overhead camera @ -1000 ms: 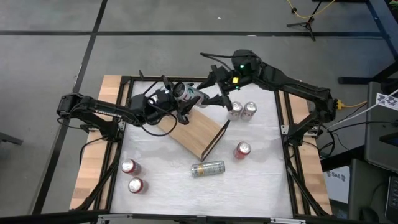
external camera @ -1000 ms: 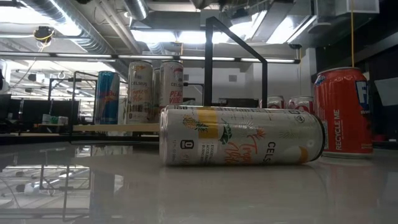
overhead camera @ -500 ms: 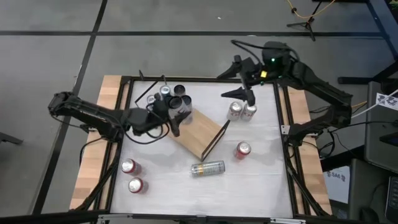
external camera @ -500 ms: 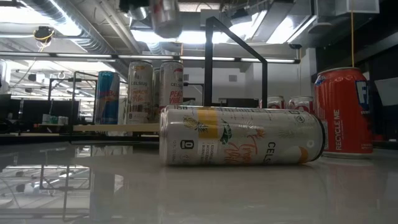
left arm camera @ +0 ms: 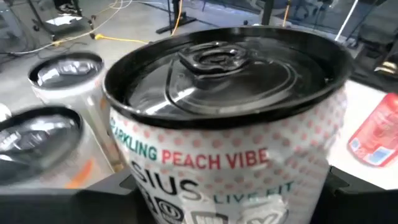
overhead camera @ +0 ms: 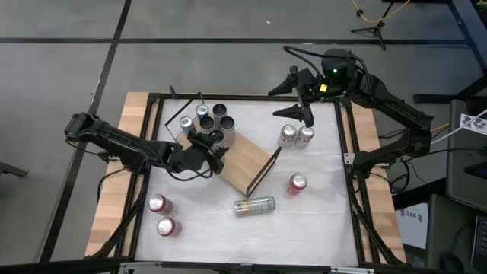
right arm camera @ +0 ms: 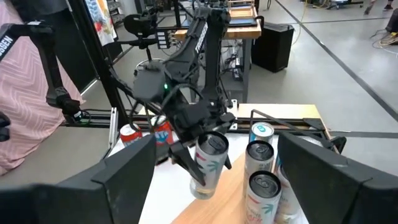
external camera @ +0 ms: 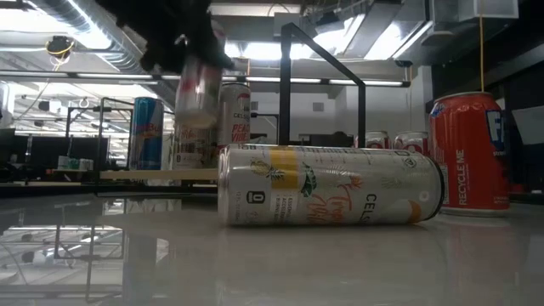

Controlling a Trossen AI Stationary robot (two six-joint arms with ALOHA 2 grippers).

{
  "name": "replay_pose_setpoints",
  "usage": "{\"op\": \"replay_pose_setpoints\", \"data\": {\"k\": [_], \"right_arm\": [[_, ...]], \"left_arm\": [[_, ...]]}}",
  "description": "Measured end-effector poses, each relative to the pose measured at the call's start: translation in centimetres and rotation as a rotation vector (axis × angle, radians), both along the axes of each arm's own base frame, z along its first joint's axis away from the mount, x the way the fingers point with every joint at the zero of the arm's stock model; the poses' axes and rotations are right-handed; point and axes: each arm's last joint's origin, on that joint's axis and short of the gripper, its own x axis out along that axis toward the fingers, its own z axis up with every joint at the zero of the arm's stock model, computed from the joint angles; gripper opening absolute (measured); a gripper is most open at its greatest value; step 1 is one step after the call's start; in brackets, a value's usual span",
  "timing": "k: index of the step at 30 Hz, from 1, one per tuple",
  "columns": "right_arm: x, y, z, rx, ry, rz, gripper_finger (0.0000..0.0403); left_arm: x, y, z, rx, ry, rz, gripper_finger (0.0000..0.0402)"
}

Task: Place canned beverage on shelf
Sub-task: Put the white-pink soda can aligned with the white-pink soda can on the shelf

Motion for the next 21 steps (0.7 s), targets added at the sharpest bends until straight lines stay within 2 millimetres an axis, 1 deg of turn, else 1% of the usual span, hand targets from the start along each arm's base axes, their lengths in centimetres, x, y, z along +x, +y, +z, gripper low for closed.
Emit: {"op": "replay_pose_setpoints", "data": {"k": [4,9,12,19,21], "right_arm": [[0.0,0.0,0.0,-0.002,-0.003,0.000,0.0331],[0.0,0.0,0.0,-0.003,-0.003,-0.005,0.0331],[0.0,0.0,0.0,-0.006,-0.003,-0.004,0.0331],[0.0,0.0,0.0,-0.007,-0.003,-0.005,0.0331],[0.0,0.0,0.0,-0.007,-0.004,-0.005,0.0331]], "left_arm": [[-0.2,0.1,-1.8,0.014,0.026,0.034,0.0243],[-0.5,0.1,-3.3,0.025,0.025,0.046,0.0243],[-0.6,0.1,-4.5,0.040,0.046,0.056,0.0243],[-0.5,0.2,-6.2,0.070,0.060,0.083,0.0243],[-0.4,0.3,-6.3,0.079,0.053,0.081,0.0243]]}}
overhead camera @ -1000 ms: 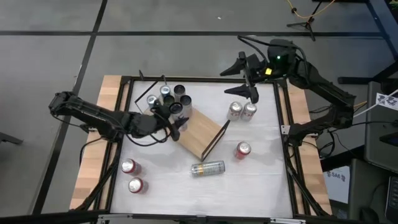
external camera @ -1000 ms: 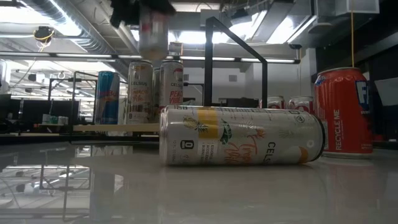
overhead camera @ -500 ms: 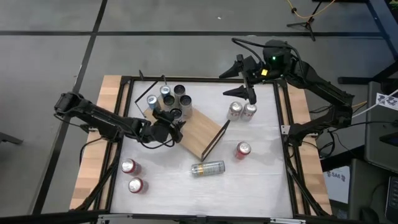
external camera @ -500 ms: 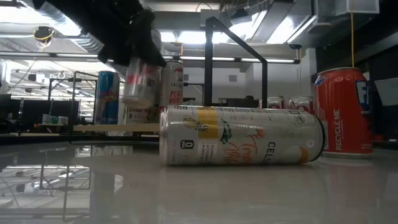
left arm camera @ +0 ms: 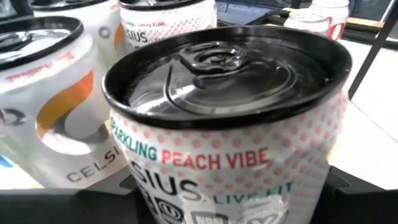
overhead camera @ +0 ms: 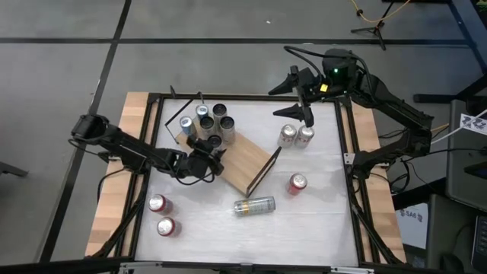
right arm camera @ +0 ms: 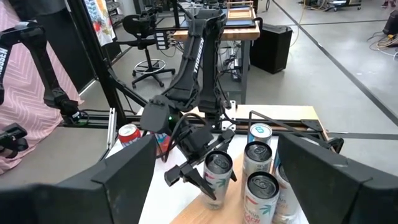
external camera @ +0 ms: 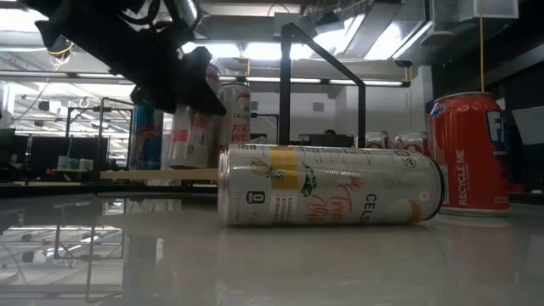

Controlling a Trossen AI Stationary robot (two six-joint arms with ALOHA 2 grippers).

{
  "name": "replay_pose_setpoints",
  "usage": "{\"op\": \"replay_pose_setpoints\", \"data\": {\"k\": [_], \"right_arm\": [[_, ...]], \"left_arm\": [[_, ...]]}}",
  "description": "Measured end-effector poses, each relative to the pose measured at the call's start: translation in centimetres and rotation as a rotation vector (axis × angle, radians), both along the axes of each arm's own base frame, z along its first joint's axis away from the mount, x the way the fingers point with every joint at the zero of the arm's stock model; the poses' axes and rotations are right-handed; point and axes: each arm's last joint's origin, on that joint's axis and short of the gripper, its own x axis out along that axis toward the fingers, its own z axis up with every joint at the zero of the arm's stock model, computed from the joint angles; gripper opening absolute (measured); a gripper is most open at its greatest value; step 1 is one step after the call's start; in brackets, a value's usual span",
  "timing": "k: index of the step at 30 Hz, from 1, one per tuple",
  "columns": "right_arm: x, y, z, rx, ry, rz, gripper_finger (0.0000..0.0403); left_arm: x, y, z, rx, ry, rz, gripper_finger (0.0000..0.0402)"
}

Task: Place canned beverage on shelf
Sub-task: Put the white-pink soda can aligned with the white-pink soda can on the shelf

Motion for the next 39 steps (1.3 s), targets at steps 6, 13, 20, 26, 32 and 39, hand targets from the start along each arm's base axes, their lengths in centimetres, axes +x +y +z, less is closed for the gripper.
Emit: {"op": "replay_pose_setpoints", "data": {"k": [6,13,20,26,32,39], "right_arm": [[0.00,0.00,-0.01,0.000,0.000,0.000,0.0331],[0.00,0.00,-0.01,0.000,0.000,0.000,0.0331],[0.00,0.00,-0.01,0.000,0.000,0.000,0.0331],[0.00,0.00,-0.01,0.000,0.001,0.000,0.0331],[0.00,0.00,-0.01,0.000,0.000,0.000,0.0331],[0.00,0.00,-0.01,0.000,0.001,0.000,0.0331]], "left_arm": [[0.37,0.11,-0.55,0.030,0.020,0.009,0.0243],[0.39,0.10,-0.68,0.031,0.030,0.004,0.0260],[0.32,0.12,-0.81,0.029,0.040,0.004,0.0282],[0.32,0.12,-0.80,0.031,0.039,0.006,0.0283],[0.26,0.19,-0.74,0.053,0.034,0.036,0.0292],[0.28,0.31,-0.70,0.082,0.059,0.033,0.0294]]}}
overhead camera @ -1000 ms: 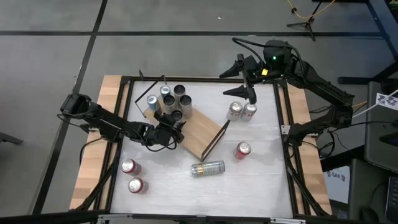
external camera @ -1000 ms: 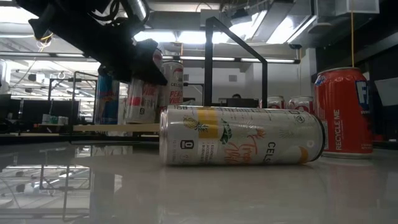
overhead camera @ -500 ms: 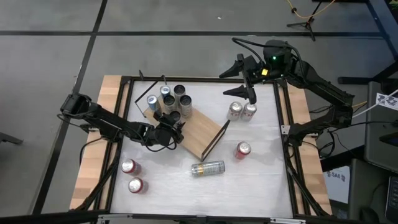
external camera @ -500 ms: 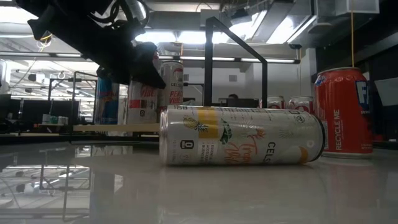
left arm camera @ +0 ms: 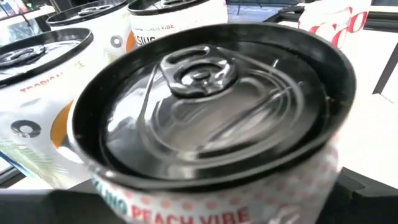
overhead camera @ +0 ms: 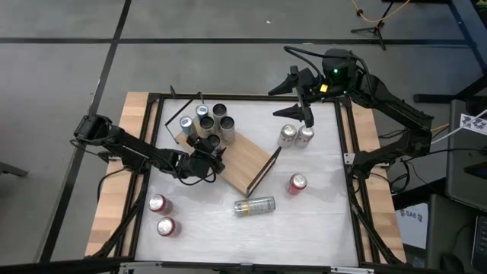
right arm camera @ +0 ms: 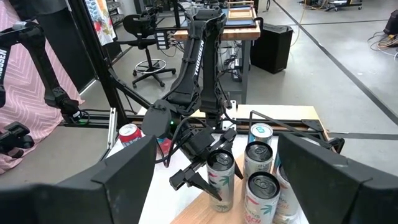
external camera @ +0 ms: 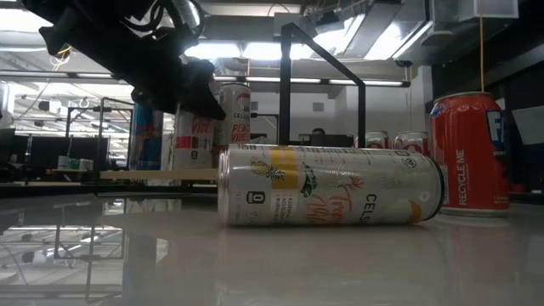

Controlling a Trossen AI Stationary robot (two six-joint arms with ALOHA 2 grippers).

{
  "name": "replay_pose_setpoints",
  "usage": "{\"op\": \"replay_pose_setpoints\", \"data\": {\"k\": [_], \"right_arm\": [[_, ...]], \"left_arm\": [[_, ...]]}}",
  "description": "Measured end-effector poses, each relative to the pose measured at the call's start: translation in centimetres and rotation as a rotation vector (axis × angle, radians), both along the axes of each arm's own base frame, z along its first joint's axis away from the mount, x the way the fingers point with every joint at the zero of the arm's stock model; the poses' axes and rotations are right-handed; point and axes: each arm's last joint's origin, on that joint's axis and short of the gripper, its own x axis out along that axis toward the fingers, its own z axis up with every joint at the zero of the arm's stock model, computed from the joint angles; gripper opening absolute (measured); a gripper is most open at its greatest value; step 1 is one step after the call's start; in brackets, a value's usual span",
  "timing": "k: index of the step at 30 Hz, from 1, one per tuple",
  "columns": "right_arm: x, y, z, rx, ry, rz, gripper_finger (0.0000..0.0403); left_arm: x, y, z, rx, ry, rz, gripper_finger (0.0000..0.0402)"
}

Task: Place canned beverage on shelf
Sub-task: Put the white-pink soda can aligned with the white-pink soda can on the shelf

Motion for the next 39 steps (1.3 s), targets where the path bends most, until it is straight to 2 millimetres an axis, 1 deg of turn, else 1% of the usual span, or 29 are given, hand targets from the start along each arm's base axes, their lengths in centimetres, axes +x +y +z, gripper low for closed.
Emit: {"op": "replay_pose_setpoints", "data": {"k": [18,29,32,39], "right_arm": [[0.0,0.0,0.0,0.000,0.000,0.000,0.0331],[0.0,0.0,0.0,0.001,0.001,0.000,0.0331],[0.0,0.0,0.0,0.001,0.001,0.000,0.0331],[0.0,0.0,0.0,0.001,0.001,0.000,0.0331]], "left_arm": [[0.1,0.1,0.1,-0.020,-0.029,0.009,0.0295],[1.2,-0.2,2.0,0.010,-0.035,-0.022,0.0295],[1.1,-0.1,2.4,0.010,-0.048,-0.018,0.0295],[0.2,0.1,4.4,0.001,-0.123,-0.012,0.0295]]}}
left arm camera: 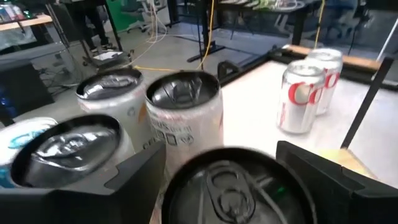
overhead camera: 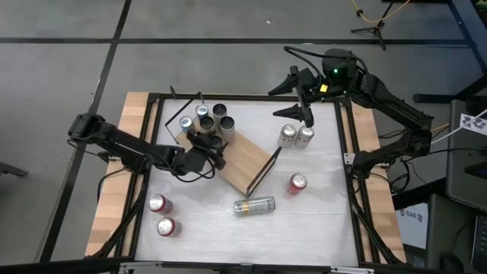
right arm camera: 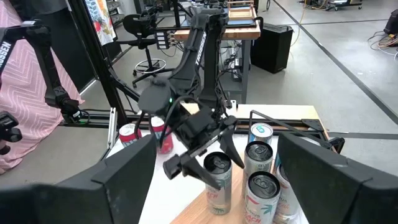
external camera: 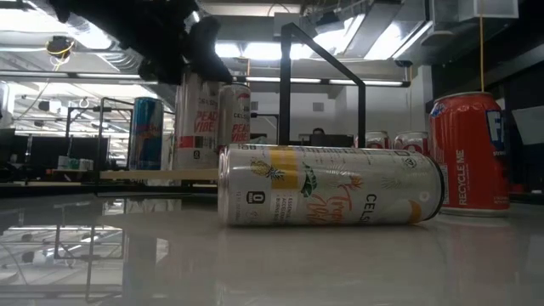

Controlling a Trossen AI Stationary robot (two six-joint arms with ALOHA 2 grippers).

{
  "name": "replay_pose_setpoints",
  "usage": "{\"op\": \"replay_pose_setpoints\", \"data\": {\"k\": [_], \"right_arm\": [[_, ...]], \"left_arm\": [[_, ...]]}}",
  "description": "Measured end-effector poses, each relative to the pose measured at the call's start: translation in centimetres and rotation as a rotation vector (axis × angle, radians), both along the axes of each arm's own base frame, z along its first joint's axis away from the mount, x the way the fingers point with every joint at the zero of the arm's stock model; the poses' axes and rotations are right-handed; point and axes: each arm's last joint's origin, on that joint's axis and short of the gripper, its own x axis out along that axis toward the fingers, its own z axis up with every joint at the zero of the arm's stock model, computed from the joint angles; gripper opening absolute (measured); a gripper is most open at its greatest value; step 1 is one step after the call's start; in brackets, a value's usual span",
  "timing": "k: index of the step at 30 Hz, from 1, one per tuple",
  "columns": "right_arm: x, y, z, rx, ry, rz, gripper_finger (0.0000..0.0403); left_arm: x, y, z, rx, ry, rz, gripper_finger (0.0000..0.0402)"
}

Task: Place canned beverage on shelf
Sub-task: Put the white-pink soda can aligned with the white-pink soda can on the shelf

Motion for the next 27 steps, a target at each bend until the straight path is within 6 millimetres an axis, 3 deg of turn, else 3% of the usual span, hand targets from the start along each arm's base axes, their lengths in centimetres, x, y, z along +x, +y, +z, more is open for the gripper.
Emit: {"op": "replay_pose_setpoints", "data": {"k": [8,27], "right_arm": [[0.0,0.0,0.0,0.000,0.001,0.000,0.0331],[-0.1,0.0,-0.3,0.011,0.027,0.000,0.0331]], "left_arm": [[-0.6,0.1,1.3,-0.006,-0.036,-0.027,0.0295],[-0.7,-0.1,1.5,-0.034,-0.046,-0.078,0.0295]]}}
